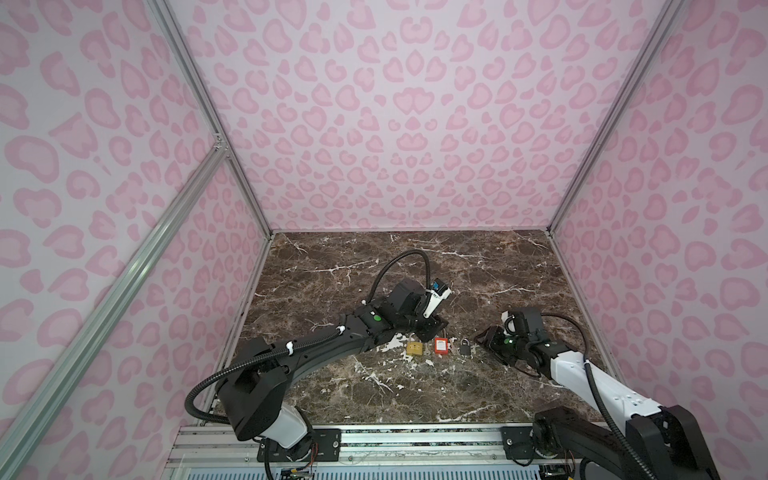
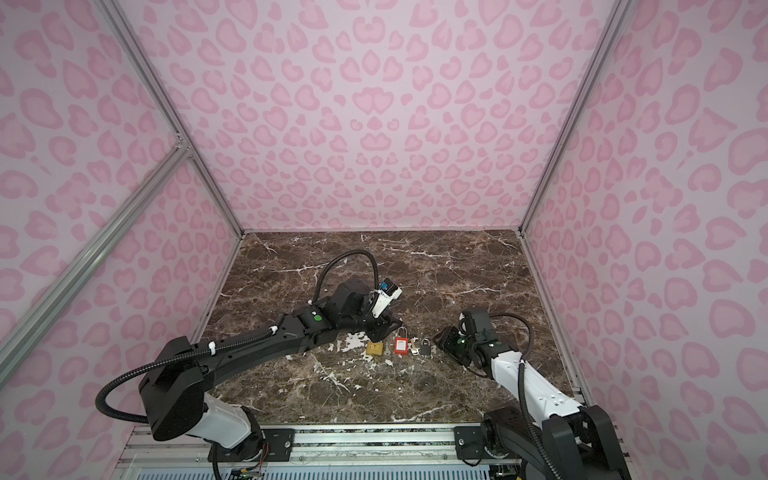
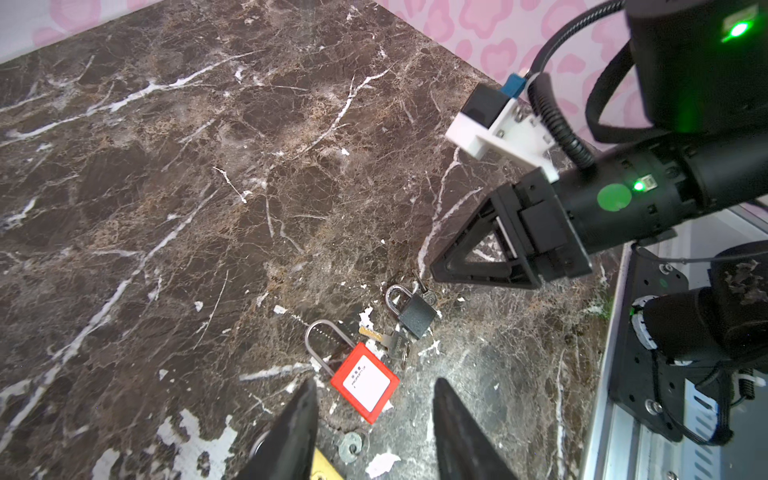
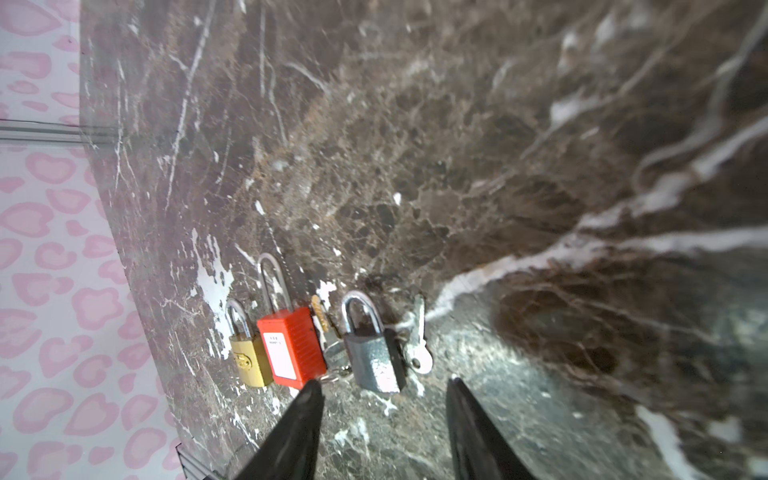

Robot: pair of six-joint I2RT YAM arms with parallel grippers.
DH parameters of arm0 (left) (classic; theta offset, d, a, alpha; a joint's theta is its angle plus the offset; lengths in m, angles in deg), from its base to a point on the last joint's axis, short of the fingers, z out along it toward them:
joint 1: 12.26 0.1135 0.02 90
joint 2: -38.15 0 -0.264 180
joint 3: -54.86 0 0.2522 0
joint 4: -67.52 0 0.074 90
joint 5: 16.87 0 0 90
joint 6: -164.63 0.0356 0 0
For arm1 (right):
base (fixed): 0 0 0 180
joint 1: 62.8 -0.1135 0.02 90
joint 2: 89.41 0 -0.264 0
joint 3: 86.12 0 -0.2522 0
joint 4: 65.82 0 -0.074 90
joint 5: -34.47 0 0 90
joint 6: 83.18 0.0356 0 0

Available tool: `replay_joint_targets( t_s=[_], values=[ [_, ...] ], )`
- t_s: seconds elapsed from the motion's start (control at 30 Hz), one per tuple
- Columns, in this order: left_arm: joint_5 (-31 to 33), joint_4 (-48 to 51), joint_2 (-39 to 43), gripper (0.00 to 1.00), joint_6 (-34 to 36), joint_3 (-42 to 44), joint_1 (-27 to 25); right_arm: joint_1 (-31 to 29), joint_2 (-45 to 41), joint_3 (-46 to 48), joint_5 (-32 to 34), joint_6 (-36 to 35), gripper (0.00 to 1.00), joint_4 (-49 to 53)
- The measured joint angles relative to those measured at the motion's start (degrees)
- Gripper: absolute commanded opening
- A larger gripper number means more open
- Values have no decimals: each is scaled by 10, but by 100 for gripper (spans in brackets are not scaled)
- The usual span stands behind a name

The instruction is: Lock with the key

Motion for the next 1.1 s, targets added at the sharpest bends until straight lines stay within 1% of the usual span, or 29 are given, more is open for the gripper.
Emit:
replay_joint_targets(
  t_s=[0.07, 0.17, 0.3, 0.4, 0.5, 0.6, 0.67, 0.73, 0.83, 0.93, 1.0, 1.1],
  values=[
    [5, -5, 11, 97, -6, 9, 6, -1, -20, -17, 21, -22, 86, 10],
    [19, -18, 35, 97, -11, 31, 19, -1, -50, -39, 64, -62, 97, 21],
    [42, -49, 92, 97, -16, 85, 55, -1, -86, -59, 132, -120, 98, 31],
    [81, -98, 167, 97, -31, 158, 102, -1, -110, -54, 182, -169, 98, 15],
    [155, -149, 245, 97, -43, 229, 145, -1, -134, -21, 231, -222, 98, -27],
    [235, -195, 313, 97, -50, 290, 201, 0, -153, 27, 283, -274, 98, -87],
    [288, -212, 353, 97, -55, 330, 253, 1, -161, 60, 325, -303, 98, -136],
    [318, -227, 392, 97, -55, 370, 307, 14, -159, 85, 358, -321, 98, -184],
    [330, -259, 438, 97, -53, 429, 386, 57, -138, 99, 391, -329, 98, -236],
    [324, -287, 449, 97, -55, 473, 453, 104, -108, 100, 408, -325, 98, -280],
    [314, -311, 437, 97, -66, 491, 487, 121, -81, 103, 416, -327, 98, -314],
    [296, -358, 377, 97, -76, 497, 505, 137, -32, 109, 415, -339, 98, -365]
  ],
)
